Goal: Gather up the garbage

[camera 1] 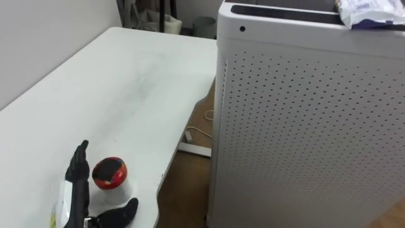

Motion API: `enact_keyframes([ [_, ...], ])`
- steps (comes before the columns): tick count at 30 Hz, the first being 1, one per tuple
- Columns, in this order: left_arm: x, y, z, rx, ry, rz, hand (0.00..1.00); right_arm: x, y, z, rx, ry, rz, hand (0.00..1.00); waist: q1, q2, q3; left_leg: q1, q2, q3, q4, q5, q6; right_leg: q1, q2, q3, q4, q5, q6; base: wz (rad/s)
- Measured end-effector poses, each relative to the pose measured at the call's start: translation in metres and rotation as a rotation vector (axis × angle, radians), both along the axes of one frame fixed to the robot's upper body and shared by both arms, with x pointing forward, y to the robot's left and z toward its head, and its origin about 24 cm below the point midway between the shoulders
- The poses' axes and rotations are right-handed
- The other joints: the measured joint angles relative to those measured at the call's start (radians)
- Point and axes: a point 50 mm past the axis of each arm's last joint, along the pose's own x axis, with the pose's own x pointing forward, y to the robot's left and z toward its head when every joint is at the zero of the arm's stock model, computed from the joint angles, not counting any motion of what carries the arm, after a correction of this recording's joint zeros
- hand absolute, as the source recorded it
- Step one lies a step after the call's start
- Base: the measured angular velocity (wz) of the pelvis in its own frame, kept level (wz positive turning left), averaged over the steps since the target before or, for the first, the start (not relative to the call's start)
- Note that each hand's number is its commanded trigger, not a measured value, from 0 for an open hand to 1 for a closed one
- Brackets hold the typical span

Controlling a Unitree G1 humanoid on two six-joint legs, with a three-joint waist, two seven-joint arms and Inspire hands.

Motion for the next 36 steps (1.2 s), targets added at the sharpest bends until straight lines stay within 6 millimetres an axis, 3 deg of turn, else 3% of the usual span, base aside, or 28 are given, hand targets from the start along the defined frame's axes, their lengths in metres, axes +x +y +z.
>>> enact_keyframes([
  [17, -0.008, -0.001, -0.007, -0.058, 0.019, 0.031, 1.0, 0.006, 0.003, 0.004, -0.019, -0.031, 0.035, 1.0, -0.009, -0.009, -0.002, 0.016, -0.005, -0.002, -0.011, 0.001, 0.0, 0.017, -0.001, -0.004, -0.001, 0.0, 0.0, 0.0],
  [28, 0.003, -0.003, -0.008, -0.187, -0.008, 0.052, 1.0, 0.001, 0.007, 0.0, -0.002, -0.005, 0.039, 1.0, -0.032, -0.025, 0.0122, 0.022, -0.006, -0.003, -0.013, 0.001, 0.0, 0.023, -0.001, -0.002, 0.0, -0.001, 0.001, 0.0],
  [36, 0.003, -0.006, -0.009, -0.282, -0.01, 0.049, 1.0, -0.007, 0.008, -0.003, -0.002, 0.017, 0.043, 1.0, -0.032, -0.031, 0.0075, 0.017, -0.005, -0.001, -0.012, 0.001, -0.001, 0.014, -0.001, -0.002, 0.001, -0.001, 0.001, 0.0],
])
